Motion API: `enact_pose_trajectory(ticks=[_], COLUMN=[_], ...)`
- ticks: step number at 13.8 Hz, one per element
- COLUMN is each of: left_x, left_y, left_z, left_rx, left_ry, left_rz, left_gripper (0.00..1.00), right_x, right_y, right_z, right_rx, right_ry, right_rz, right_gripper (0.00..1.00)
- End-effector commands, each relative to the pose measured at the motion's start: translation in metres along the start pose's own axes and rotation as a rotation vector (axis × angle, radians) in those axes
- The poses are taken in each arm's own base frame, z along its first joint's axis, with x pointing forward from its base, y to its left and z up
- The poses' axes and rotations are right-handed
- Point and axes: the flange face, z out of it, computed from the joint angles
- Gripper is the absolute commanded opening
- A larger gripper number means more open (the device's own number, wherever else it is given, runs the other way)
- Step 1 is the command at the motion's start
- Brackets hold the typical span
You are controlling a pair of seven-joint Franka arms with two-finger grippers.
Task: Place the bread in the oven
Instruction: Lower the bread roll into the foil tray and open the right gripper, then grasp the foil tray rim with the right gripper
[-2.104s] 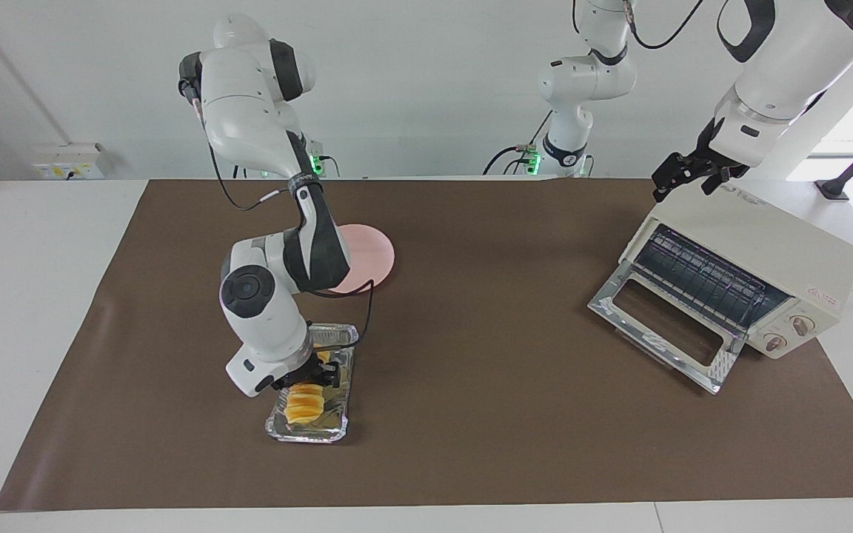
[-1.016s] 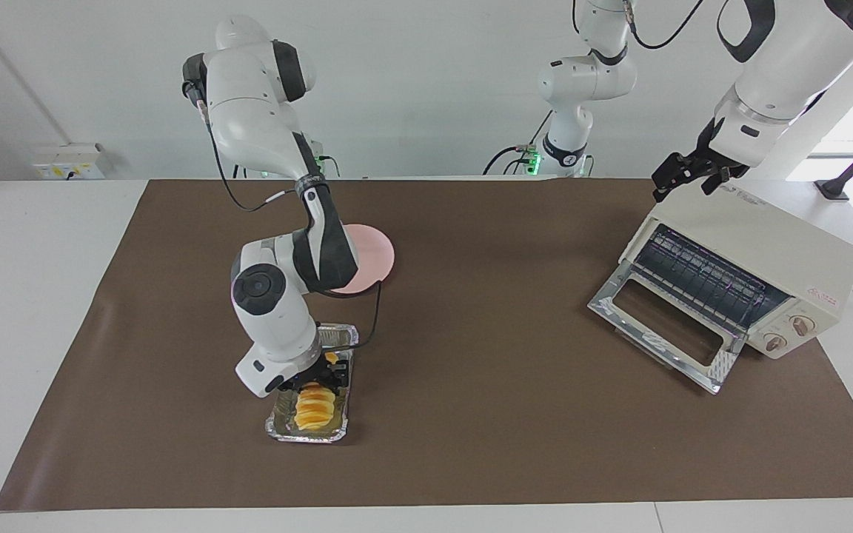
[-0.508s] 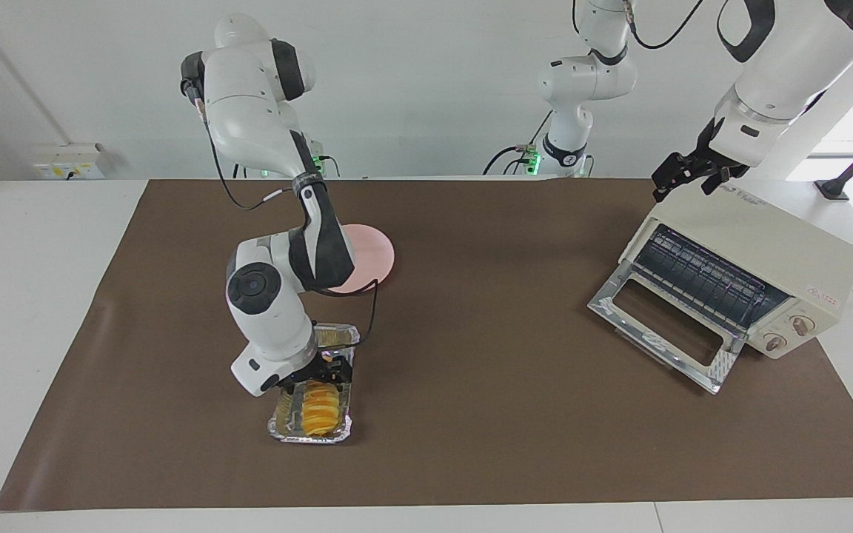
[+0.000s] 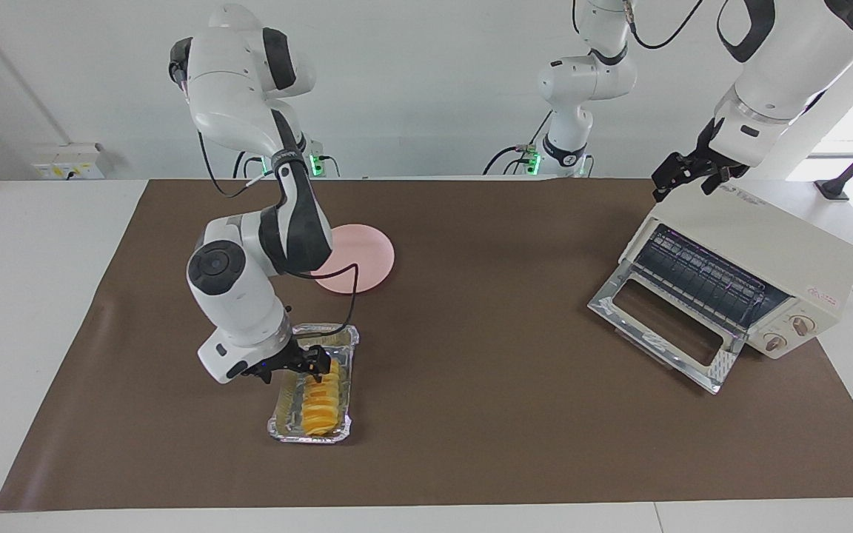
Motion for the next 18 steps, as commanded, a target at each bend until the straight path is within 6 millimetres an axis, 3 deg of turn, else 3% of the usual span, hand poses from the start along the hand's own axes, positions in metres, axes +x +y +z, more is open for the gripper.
enact_pose_trajectory(ticks=[1, 6, 8, 9, 11, 18], left_x=[-0.006, -0.006, -0.006, -0.005, -0.006, -0.006], left_y=[-0.003, -0.003, -0.002, -0.004, -0.003, -0.003], left_z=[-0.003, -0.003, -0.003, -0.003, -0.003, -0.003], left_rx=[-0.007, -0.007, -0.006, -0.007, -0.007, -0.007], left_ry=[-0.003, -0.003, -0.003, -0.003, -0.003, -0.003], left_rz=[0.002, 0.002, 0.004, 0.001, 0.002, 0.002], left_gripper=[1.0, 1.0, 1.0, 1.0, 1.0, 1.0], right_x=[-0.007, -0.028, -0.027, -0.027, -0.026, -0.026], right_y=[0.014, 0.024, 0.025, 0.024, 0.025, 0.025], right_z=[0.016, 0.054, 0.055, 0.055, 0.053, 0.05], right_rx=[0.005, -0.024, -0.027, -0.026, -0.023, -0.019], right_ry=[-0.022, 0.022, 0.024, 0.024, 0.027, 0.025], right_rz=[-0.047, -0.093, -0.093, -0.093, -0.087, -0.079], right_gripper=[1.0, 0.97, 0.7, 0.32, 0.0, 0.0])
